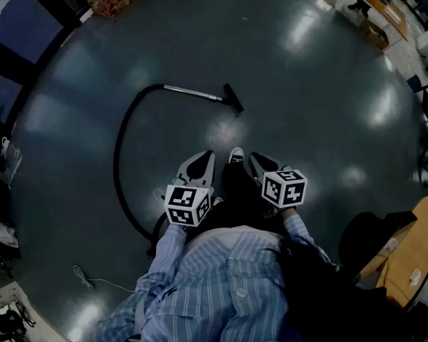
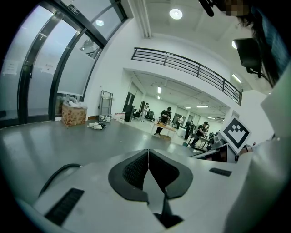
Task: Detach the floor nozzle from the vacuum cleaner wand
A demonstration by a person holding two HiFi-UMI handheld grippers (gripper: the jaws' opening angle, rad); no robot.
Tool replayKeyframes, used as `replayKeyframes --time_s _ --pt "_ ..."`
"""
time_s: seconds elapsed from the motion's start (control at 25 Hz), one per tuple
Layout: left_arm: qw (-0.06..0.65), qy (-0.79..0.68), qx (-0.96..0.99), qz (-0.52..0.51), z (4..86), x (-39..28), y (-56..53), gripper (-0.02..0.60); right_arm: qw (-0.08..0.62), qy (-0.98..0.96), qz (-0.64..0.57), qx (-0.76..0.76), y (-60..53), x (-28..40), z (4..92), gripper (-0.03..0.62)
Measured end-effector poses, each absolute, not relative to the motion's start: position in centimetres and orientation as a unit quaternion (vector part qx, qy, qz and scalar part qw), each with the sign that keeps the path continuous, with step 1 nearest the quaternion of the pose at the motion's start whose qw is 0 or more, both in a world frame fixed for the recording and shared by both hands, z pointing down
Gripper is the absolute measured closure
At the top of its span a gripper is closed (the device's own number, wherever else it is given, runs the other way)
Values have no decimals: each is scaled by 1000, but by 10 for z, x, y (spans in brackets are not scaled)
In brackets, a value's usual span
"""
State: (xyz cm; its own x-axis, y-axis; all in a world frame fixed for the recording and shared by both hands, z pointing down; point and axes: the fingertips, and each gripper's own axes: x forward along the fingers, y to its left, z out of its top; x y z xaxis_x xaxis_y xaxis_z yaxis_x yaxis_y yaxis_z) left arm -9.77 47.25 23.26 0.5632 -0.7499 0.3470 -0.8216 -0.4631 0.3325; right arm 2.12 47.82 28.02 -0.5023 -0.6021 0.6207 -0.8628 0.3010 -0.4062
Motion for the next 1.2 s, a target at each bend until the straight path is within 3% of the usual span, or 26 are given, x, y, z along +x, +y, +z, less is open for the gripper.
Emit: replayKeyframes --time_s 0.6,0.92,1.2 --pt "221 -522 822 54 215 -91 262 574 206 -823 320 422 254 37 274 566" --pt "246 -500 827 70 226 -53 210 574 204 -809 351 425 202 71 289 566" --pt "259 -481 832 96 234 -63 186 574 198 -791 380 438 188 63 300 566"
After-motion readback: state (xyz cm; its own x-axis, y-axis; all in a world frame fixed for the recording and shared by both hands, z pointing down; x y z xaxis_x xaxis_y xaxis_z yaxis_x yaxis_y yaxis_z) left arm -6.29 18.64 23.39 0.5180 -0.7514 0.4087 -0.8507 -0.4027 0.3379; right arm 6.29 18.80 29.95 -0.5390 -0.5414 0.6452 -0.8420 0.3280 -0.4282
